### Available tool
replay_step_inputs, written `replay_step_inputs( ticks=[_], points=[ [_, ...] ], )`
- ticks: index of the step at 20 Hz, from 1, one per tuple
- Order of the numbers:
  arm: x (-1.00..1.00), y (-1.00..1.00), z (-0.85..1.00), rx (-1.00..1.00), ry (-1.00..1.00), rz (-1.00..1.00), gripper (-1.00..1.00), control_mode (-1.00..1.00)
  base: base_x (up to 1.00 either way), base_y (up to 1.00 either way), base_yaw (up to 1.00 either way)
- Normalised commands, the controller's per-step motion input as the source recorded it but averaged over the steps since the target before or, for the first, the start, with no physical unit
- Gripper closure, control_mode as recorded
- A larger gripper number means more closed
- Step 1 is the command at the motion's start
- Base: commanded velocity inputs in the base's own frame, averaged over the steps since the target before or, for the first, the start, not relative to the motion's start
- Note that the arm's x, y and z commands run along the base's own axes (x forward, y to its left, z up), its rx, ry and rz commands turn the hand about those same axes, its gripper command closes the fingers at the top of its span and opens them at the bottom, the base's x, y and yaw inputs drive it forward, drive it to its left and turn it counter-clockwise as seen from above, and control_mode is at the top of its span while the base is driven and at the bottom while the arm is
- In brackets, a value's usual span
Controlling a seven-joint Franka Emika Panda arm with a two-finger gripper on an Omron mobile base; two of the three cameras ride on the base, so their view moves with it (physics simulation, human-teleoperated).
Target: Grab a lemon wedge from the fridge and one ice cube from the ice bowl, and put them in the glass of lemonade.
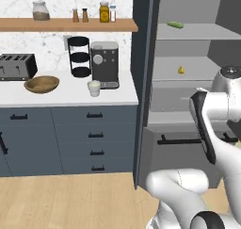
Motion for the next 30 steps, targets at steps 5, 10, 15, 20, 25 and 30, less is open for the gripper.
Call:
replay_step_inputs(
  ticks=[5,10,15,20,25,30],
  points=[
    [-0.28,0.17,0.53,0.12,-0.07,0.47,-1.0,-1.0,0.0,0.0,0.0],
    [-0.46,0.09,0.31,-0.03,-0.24,0.07,-1.0,-1.0,0.0,0.0,0.0],
    [-0.55,0.34,0.02,-0.23,-0.27,0.1,-1.0,-1.0,0.0,0.0,0.0],
    [-0.25,0.32,-0.01,-0.25,-0.09,0.05,-1.0,-1.0,0.0,0.0,0.0],
    [0.0,0.04,0.0,-0.07,-0.06,0.01,-1.0,-1.0,0.0,0.0,0.0],
    [0.0,-0.12,0.0,0.0,-0.02,0.01,-1.0,1.0,0.03,-0.61,0.01]
  ],
)
